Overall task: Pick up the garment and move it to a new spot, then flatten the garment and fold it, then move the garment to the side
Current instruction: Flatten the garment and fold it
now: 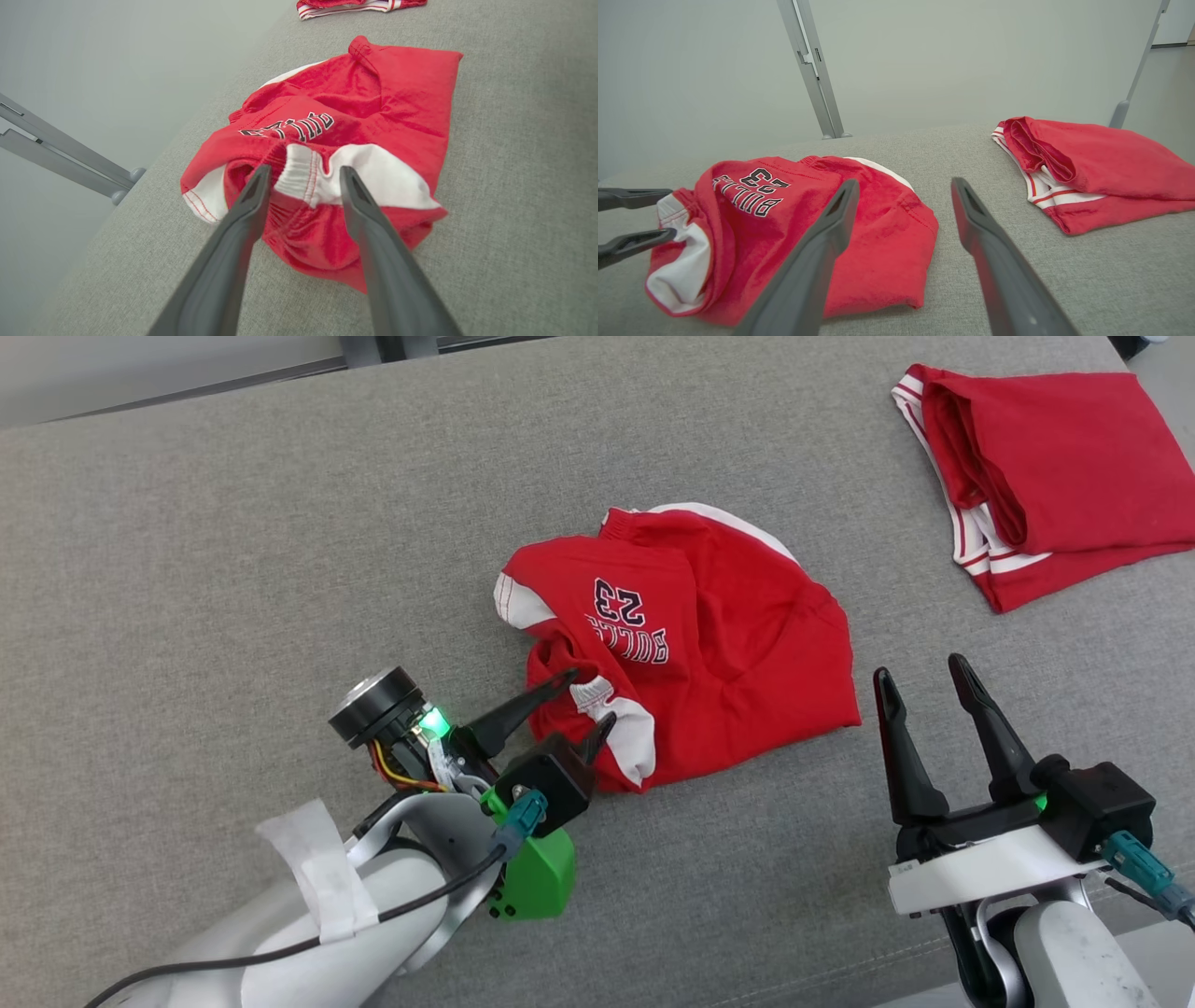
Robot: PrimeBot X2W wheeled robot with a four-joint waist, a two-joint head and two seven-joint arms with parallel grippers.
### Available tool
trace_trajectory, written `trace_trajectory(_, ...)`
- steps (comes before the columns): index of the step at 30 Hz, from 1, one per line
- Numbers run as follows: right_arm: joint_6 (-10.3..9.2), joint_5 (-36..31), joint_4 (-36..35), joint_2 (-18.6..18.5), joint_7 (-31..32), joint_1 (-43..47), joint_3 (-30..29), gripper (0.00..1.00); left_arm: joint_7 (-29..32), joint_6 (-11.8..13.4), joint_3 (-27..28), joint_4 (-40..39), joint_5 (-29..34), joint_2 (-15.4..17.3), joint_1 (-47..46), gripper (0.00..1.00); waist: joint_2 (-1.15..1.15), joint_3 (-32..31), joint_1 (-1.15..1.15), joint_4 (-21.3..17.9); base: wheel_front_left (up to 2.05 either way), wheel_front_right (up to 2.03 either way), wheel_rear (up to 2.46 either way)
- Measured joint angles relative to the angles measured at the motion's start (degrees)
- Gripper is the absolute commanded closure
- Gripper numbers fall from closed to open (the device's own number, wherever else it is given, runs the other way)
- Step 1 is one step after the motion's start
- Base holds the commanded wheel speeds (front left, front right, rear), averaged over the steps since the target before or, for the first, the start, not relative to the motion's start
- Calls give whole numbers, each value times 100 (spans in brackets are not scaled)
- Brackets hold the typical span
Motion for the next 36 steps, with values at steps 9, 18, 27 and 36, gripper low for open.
trace_trajectory(9, 0, 19, 4, 5, 0, -4, 37, 0, 196, -172, -94, 288, -216, -22, -20, 100, 0, 11, 0, -30, 0, 0, 0)
trace_trajectory(18, 0, 54, 20, 105, 0, 35, -24, 0, -109, -535, 609, -294, -1313, 46, -121, 100, 0, -188, 0, -25, 0, 0, 0)
trace_trajectory(27, 0, 76, 59, 215, 0, 39, 82, 0, 465, -1198, 1265, -734, -1933, -15, -2101, 100, 0, -343, 0, -77, 0, 0, 0)
trace_trajectory(36, 0, 103, 60, 312, 0, 7, -25, 0, 530, -1345, 1084, -644, -2573, -437, -3254, 100, 0, -278, 0, -252, 0, 0, 0)
